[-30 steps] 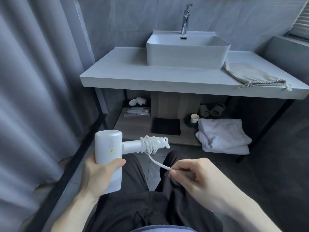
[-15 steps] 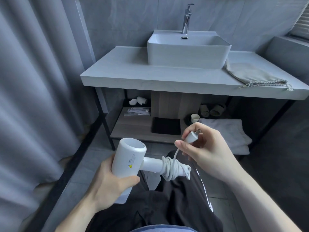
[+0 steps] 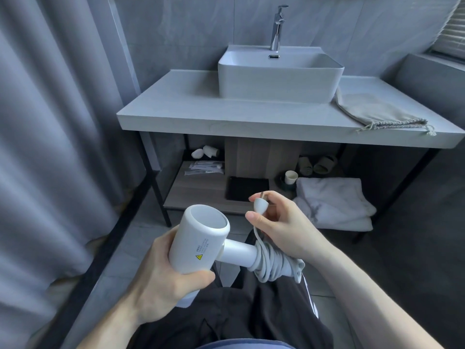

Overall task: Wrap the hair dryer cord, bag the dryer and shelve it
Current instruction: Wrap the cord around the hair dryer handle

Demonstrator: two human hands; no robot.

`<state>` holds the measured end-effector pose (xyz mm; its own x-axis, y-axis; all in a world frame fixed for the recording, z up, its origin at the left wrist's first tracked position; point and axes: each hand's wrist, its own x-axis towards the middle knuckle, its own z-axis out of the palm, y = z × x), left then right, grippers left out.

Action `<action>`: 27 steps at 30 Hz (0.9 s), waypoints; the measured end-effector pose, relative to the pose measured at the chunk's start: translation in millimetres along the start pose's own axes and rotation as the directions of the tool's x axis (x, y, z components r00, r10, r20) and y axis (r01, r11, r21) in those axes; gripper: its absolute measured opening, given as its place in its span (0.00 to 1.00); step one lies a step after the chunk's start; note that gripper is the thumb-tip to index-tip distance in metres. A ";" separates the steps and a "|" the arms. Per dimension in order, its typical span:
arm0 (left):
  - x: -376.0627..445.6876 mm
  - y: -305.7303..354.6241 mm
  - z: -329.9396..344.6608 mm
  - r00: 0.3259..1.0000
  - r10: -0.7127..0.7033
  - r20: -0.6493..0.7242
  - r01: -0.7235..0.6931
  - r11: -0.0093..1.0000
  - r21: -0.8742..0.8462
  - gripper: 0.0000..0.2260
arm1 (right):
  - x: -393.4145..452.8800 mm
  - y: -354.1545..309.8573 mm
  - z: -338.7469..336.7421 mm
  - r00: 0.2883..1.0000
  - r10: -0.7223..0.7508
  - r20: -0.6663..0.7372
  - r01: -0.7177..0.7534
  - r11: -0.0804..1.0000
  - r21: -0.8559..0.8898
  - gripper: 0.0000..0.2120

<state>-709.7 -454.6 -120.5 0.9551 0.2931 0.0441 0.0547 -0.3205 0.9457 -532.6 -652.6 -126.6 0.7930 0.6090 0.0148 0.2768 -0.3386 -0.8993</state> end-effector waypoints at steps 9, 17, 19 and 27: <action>2.4 -5.3 4.4 1.000 -0.014 0.011 0.014 0.999 -0.034 0.16 | -15.8 2.5 8.6 0.998 -0.047 0.038 0.054 0.978 -0.199 0.09; 21.0 -9.9 1.4 0.999 -0.030 0.038 0.033 0.995 -0.090 0.13 | -32.9 -1.4 -9.6 0.969 0.040 0.243 0.015 0.976 -0.219 0.17; 27.2 -11.2 2.4 0.997 -0.033 0.063 0.039 0.994 -0.099 0.14 | -35.8 -0.7 -12.5 0.957 0.047 0.286 0.027 0.968 -0.249 0.23; 89.4 -2.9 17.8 0.977 -0.009 0.211 0.026 0.996 -0.081 0.15 | -20.9 10.7 -35.2 0.985 0.016 0.174 0.024 0.973 -0.227 0.12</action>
<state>-619.3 -443.5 -125.0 0.9945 0.0991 -0.0332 0.0562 -0.2390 0.9694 -527.2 -694.3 -121.1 0.6907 0.7191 -0.0760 0.4122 -0.4779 -0.7757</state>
